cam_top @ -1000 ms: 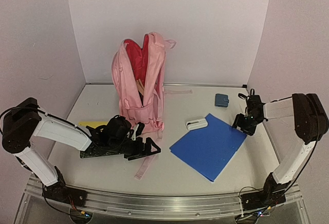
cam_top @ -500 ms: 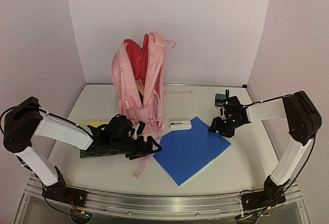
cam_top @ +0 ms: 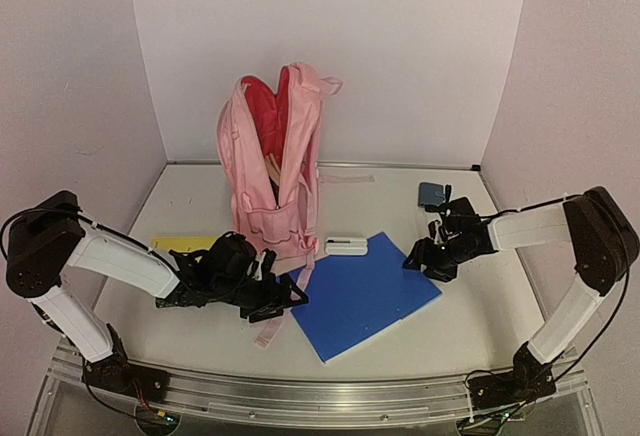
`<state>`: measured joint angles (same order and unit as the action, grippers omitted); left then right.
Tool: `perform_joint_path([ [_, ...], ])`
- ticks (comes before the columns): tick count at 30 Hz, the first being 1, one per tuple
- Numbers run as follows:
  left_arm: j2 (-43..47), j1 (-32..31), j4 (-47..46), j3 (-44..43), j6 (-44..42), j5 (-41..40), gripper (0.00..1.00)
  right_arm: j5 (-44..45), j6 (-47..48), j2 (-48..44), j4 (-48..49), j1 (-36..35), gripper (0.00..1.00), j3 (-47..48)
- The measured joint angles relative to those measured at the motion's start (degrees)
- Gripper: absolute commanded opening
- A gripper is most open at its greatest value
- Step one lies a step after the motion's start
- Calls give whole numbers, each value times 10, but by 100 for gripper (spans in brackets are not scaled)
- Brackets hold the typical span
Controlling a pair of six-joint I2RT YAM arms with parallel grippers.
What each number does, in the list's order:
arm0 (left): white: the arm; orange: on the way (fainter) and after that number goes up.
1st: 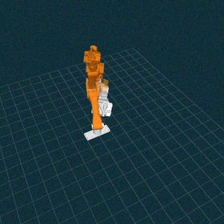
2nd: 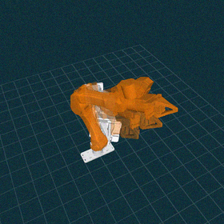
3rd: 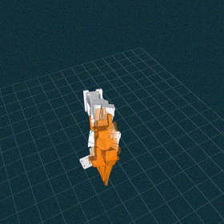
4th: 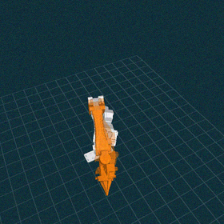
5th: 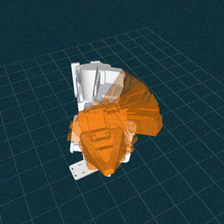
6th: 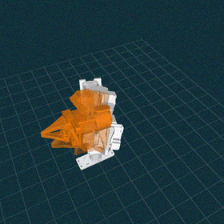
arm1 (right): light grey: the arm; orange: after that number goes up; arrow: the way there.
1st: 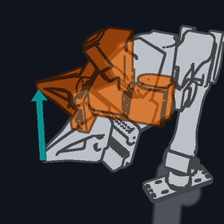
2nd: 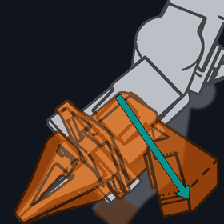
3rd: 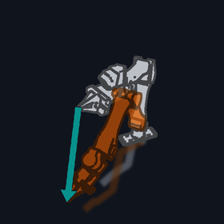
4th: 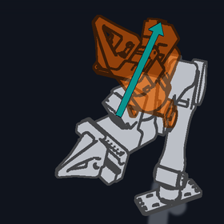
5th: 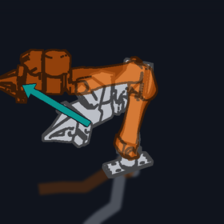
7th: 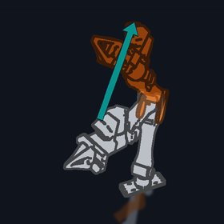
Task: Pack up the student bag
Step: Pick up the files from the center of the board.
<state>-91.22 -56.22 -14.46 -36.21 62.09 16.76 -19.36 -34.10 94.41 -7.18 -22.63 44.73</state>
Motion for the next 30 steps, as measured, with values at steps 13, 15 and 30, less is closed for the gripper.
perform_joint_path([
  [13,4,-40,62,-22,26,-11,74,-98,-16,-92,-6,0,58,-81],
  [15,6,-43,67,-22,29,-11,74,-111,-18,-93,-6,0,57,-84],
  [30,0,-56,91,-12,56,-43,69,-147,-17,-76,23,0,54,-108],
])
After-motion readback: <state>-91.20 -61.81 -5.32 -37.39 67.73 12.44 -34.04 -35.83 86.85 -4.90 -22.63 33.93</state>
